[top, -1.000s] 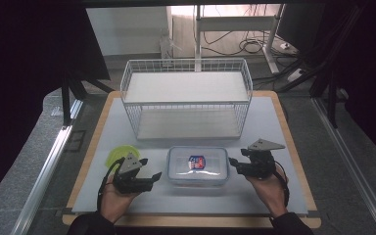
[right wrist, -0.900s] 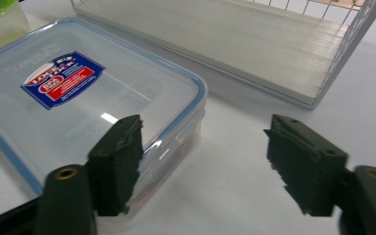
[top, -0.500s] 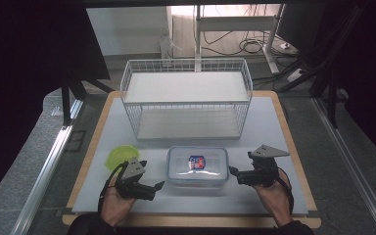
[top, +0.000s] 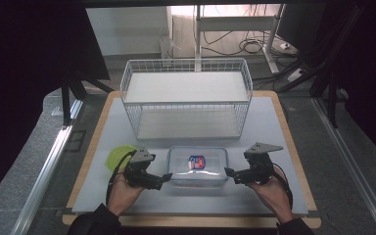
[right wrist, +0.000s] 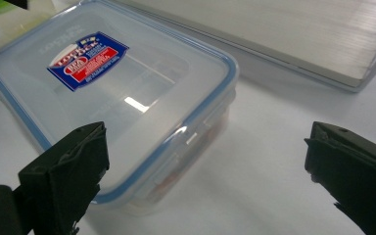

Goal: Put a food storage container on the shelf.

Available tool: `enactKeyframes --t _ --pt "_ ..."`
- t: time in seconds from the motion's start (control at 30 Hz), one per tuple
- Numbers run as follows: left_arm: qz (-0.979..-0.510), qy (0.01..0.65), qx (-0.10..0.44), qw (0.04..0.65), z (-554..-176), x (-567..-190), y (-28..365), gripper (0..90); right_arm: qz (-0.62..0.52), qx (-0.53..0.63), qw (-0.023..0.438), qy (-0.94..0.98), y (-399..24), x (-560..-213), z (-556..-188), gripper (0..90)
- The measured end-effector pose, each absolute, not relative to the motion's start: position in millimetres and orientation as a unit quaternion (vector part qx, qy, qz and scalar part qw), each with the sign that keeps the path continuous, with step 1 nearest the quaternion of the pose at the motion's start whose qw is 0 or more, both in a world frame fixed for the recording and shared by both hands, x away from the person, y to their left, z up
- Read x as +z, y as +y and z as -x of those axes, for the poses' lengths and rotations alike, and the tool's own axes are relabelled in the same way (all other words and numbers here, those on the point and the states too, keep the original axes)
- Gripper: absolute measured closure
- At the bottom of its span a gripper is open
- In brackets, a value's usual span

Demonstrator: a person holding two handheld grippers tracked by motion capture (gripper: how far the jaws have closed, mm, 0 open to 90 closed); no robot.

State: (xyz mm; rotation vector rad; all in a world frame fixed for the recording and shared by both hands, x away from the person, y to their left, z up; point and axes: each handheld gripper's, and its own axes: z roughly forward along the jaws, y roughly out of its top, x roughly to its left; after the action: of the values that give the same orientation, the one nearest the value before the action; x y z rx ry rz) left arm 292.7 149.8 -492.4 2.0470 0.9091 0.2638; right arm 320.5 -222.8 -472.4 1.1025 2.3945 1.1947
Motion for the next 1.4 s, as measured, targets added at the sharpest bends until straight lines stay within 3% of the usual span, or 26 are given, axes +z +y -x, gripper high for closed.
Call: enactKeyframes --t 0.2,0.63,0.8,1.07,1.1,1.23,1.4 --pt "-0.822 0.372 0.067 0.426 -309.9 -496.1 138.6 3.9 -0.385 0.409 0.093 0.822 -218.3 -471.1 -327.3 2.3" --pt "-0.801 0.394 -0.06 0.446 -335.8 -515.5 129.9 0.0 -0.394 0.413 -0.04 0.82 -208.0 -491.6 -351.1 12.4" --pt "-0.803 0.394 -0.062 0.442 -332.6 -514.0 131.2 1.0 -0.408 0.414 -0.078 0.81 -205.2 -495.7 -354.7 14.2" --pt "-0.815 0.372 -0.027 0.443 -306.9 -504.6 137.7 17.3 -0.402 0.421 -0.053 0.811 -215.5 -480.0 -334.4 36.7" --pt "-0.81 0.375 -0.025 0.45 -303.2 -503.8 140.3 17.3 -0.402 0.421 -0.053 0.811 -215.5 -480.0 -334.4 36.7" --pt "-0.796 0.377 -0.032 0.472 -296.5 -503.1 150.9 34.2 -0.395 0.433 -0.061 0.808 -223.3 -479.5 -322.9 45.3" --pt "-0.783 0.381 -0.042 0.49 -291.4 -505.0 158.2 40.8 -0.4 0.439 -0.082 0.8 -227.1 -482.2 -321.6 47.4"
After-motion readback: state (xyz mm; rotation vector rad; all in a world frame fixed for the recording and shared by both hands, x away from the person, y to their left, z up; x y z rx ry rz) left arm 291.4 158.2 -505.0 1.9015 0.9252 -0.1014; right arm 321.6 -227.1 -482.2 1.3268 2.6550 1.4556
